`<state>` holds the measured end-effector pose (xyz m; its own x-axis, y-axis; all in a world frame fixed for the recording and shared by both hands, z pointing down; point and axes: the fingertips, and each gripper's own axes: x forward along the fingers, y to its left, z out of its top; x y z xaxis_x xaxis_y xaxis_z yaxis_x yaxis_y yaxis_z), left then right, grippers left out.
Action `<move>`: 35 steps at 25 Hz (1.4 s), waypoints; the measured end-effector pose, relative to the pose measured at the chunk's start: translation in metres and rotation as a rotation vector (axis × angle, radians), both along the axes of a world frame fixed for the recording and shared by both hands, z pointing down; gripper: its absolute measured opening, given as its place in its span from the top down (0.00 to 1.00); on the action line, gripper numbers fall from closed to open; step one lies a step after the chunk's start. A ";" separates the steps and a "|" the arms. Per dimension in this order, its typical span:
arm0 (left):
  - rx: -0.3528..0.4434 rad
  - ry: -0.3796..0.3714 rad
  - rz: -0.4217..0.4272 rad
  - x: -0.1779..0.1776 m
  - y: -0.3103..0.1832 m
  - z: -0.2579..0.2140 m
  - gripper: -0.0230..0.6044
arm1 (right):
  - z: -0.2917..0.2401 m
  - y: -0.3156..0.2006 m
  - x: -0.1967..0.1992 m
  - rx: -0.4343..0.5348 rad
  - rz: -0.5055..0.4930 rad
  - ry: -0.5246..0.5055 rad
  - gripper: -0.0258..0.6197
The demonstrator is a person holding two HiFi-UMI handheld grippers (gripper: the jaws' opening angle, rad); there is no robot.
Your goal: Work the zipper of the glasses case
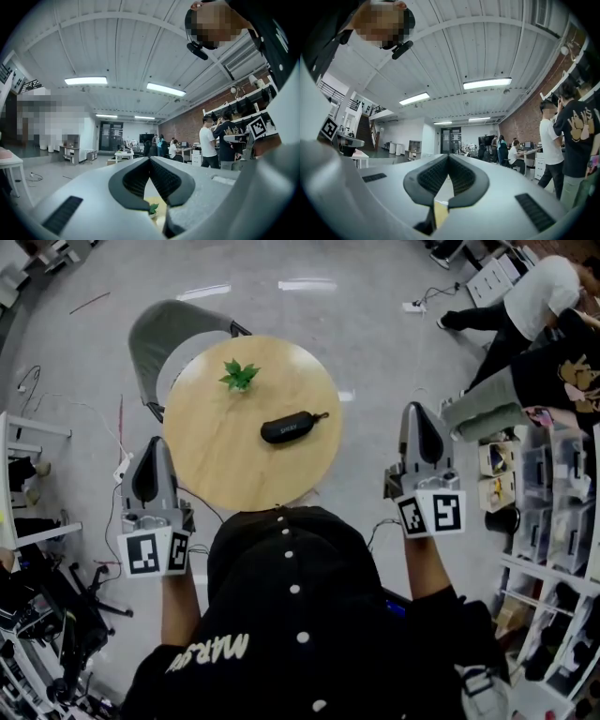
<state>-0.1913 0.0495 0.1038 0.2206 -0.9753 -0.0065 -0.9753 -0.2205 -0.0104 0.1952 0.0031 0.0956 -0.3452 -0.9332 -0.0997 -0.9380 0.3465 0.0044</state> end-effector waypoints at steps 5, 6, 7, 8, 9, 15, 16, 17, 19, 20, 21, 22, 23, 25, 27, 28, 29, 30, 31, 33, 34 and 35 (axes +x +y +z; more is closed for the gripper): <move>0.011 -0.017 0.008 0.010 -0.005 -0.005 0.96 | 0.001 0.000 -0.001 -0.006 -0.022 0.009 0.96; 0.014 -0.022 0.009 0.011 -0.005 -0.006 0.96 | 0.002 0.000 -0.003 -0.006 -0.026 0.010 0.96; 0.015 -0.026 0.011 0.011 -0.005 -0.006 0.96 | 0.002 -0.001 -0.004 -0.006 -0.030 0.012 0.96; 0.015 -0.029 0.012 0.012 -0.005 -0.006 0.96 | 0.002 -0.001 -0.006 -0.006 -0.033 0.012 0.96; 0.016 -0.032 0.013 0.012 -0.005 -0.006 0.96 | 0.003 -0.001 -0.008 -0.006 -0.036 0.012 0.96; 0.018 -0.040 0.013 0.016 -0.006 -0.005 0.96 | 0.006 -0.006 -0.009 -0.008 -0.045 0.017 0.96; 0.018 -0.042 0.013 0.016 -0.005 -0.005 0.96 | 0.006 -0.006 -0.010 -0.008 -0.048 0.016 0.96; 0.018 -0.043 0.014 0.015 -0.005 -0.005 0.96 | 0.006 -0.006 -0.012 -0.008 -0.051 0.016 0.96; 0.018 -0.045 0.014 0.015 -0.004 -0.005 0.96 | 0.006 -0.007 -0.014 -0.008 -0.056 0.017 0.96; 0.017 -0.045 0.014 0.016 -0.004 -0.004 0.96 | 0.006 -0.008 -0.014 -0.009 -0.059 0.017 0.96; 0.016 -0.044 0.015 0.017 -0.005 -0.003 0.96 | 0.007 -0.010 -0.014 -0.010 -0.062 0.018 0.96; 0.015 -0.041 0.017 0.018 -0.006 -0.002 0.96 | 0.008 -0.011 -0.015 -0.011 -0.065 0.020 0.96; 0.013 -0.039 0.019 0.020 -0.006 -0.001 0.96 | 0.009 -0.013 -0.015 -0.012 -0.068 0.023 0.96; 0.007 -0.041 0.021 0.022 -0.006 0.000 0.96 | 0.010 -0.014 -0.017 -0.014 -0.074 0.029 0.96; 0.003 -0.041 0.020 0.023 -0.006 0.001 0.96 | 0.010 -0.015 -0.018 -0.016 -0.079 0.036 0.96; 0.002 -0.041 0.020 0.023 -0.006 0.001 0.96 | 0.011 -0.015 -0.018 -0.017 -0.081 0.037 0.96; 0.002 -0.042 0.019 0.024 -0.006 0.002 0.96 | 0.011 -0.016 -0.018 -0.017 -0.083 0.038 0.96; 0.003 -0.043 0.017 0.024 -0.006 0.002 0.96 | 0.012 -0.016 -0.018 -0.018 -0.085 0.038 0.96; 0.003 -0.043 0.016 0.025 -0.007 0.003 0.96 | 0.013 -0.017 -0.018 -0.017 -0.087 0.038 0.96; 0.004 -0.043 0.015 0.024 -0.008 0.004 0.96 | 0.014 -0.019 -0.019 -0.018 -0.089 0.038 0.96; 0.003 -0.044 0.015 0.023 -0.009 0.004 0.96 | 0.015 -0.020 -0.020 -0.018 -0.090 0.039 0.96; 0.003 -0.044 0.014 0.023 -0.010 0.005 0.96 | 0.015 -0.021 -0.020 -0.018 -0.091 0.040 0.96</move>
<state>-0.1684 0.0394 0.1087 0.2344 -0.9721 0.0010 -0.9707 -0.2341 -0.0534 0.1752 -0.0178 0.1106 -0.4321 -0.8993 -0.0681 -0.9018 0.4307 0.0342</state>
